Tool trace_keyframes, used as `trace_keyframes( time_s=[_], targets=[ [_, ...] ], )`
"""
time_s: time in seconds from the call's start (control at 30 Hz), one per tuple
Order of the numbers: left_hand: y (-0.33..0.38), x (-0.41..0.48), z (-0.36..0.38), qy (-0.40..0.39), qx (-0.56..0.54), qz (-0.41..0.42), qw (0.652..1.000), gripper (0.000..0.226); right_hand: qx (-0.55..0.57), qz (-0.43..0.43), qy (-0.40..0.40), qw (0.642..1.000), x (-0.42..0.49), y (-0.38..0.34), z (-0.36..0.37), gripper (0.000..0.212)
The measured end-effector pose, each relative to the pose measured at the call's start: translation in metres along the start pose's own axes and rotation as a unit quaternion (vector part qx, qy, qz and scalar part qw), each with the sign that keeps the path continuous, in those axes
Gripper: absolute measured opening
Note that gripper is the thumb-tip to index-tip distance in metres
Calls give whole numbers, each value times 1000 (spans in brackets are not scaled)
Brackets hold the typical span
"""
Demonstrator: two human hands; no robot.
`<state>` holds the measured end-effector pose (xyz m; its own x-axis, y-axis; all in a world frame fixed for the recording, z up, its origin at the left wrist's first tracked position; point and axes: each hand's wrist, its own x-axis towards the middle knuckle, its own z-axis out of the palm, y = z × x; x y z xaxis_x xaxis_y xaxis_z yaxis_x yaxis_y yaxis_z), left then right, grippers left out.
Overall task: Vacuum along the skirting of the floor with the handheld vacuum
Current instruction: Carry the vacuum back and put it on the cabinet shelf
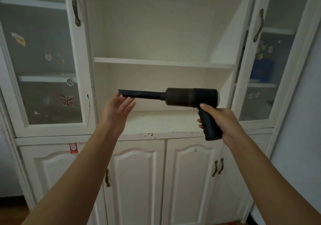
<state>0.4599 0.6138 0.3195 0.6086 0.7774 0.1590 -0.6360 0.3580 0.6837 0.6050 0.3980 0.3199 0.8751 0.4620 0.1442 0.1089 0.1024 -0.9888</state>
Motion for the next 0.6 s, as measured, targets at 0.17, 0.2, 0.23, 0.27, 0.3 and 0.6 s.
trace_keyframes(
  time_s=[0.17, 0.2, 0.23, 0.27, 0.3, 0.6],
  targets=[
    [0, 66, -1, -28, -4, 29, 999, 21, 3, -25, 11, 1000, 53, -6, 28, 30],
    [1, 81, -1, -32, -8, 35, 999, 28, 3, -28, 10, 1000, 65, -7, 34, 30],
    [3, 96, 0, -34, -12, 40, 999, 35, 1, -30, 8, 1000, 77, -9, 40, 29],
    [4, 110, 1, -37, -14, 44, 998, 38, -2, -31, 8, 999, 88, -11, 46, 28],
    [4, 125, 2, -41, -12, 47, 998, 39, -5, -31, 8, 999, 98, -12, 50, 27],
    [2, 218, 26, -78, 11, 82, 994, 49, -54, -72, 41, 995, 175, -24, 74, 14]
  ],
)
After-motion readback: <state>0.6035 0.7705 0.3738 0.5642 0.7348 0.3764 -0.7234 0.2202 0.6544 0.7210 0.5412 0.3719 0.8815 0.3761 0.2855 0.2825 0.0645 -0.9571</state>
